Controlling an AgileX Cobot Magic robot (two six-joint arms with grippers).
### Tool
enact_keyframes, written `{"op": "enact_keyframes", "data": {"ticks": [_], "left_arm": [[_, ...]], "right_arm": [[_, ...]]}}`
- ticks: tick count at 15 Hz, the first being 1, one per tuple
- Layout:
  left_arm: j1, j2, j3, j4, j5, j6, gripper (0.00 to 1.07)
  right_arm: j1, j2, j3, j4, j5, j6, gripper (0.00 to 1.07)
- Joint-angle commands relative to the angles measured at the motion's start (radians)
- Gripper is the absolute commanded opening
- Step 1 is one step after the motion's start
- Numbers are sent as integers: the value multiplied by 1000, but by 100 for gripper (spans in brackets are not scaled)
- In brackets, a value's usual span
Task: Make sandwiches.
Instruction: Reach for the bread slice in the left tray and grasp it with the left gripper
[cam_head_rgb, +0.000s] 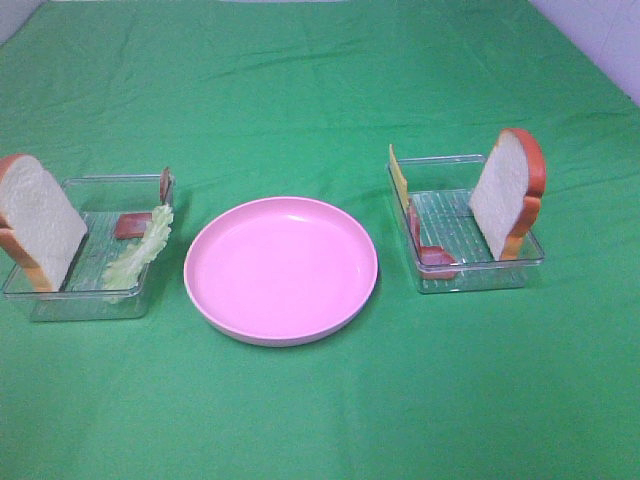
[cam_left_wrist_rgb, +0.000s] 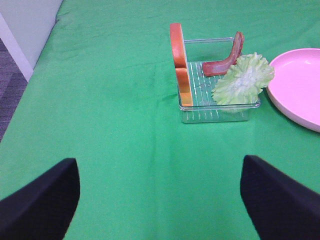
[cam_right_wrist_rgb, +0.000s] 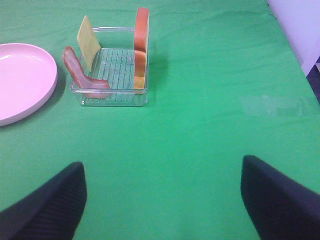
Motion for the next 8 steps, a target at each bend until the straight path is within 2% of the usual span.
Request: {"op": "enact_keyframes", "data": {"ticks": [1,5,8], "left_arm": [[6,-20,1,-11,-10,3,83],[6,-15,0,-8,-12,1,83],[6,73,-34,-3,-108,1,83]], "right_arm": [[-7,-15,3,-4,-8,-6,79],[-7,-15,3,-4,-8,-6,79],[-7,-15,3,-4,-8,-6,79]]}}
